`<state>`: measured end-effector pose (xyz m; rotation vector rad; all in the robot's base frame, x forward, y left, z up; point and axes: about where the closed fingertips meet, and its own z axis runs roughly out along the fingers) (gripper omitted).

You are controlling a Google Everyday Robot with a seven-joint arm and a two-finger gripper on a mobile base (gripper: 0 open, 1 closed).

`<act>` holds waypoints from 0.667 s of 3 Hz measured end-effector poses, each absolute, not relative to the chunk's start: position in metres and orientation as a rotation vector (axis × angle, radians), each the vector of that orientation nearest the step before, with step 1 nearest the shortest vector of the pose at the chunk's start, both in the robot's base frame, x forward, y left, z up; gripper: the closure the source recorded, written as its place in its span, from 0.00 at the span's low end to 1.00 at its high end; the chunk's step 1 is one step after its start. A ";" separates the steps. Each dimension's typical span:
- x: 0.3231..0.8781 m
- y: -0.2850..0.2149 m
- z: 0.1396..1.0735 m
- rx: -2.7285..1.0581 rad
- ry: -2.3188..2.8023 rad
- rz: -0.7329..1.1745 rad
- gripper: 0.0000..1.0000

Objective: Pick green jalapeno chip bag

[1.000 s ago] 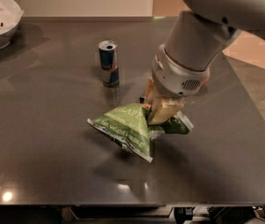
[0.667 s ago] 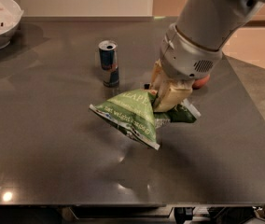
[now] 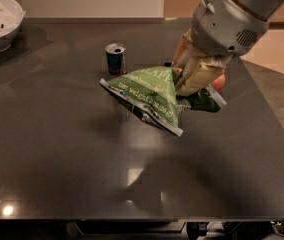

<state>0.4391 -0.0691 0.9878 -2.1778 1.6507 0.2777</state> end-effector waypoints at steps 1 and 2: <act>0.437 -0.071 1.001 -2.141 1.607 0.302 1.00; 0.439 -0.069 1.004 -2.132 1.599 0.293 1.00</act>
Offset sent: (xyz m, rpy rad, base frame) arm -0.0014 -0.0019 0.0121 0.0485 -0.0151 0.0069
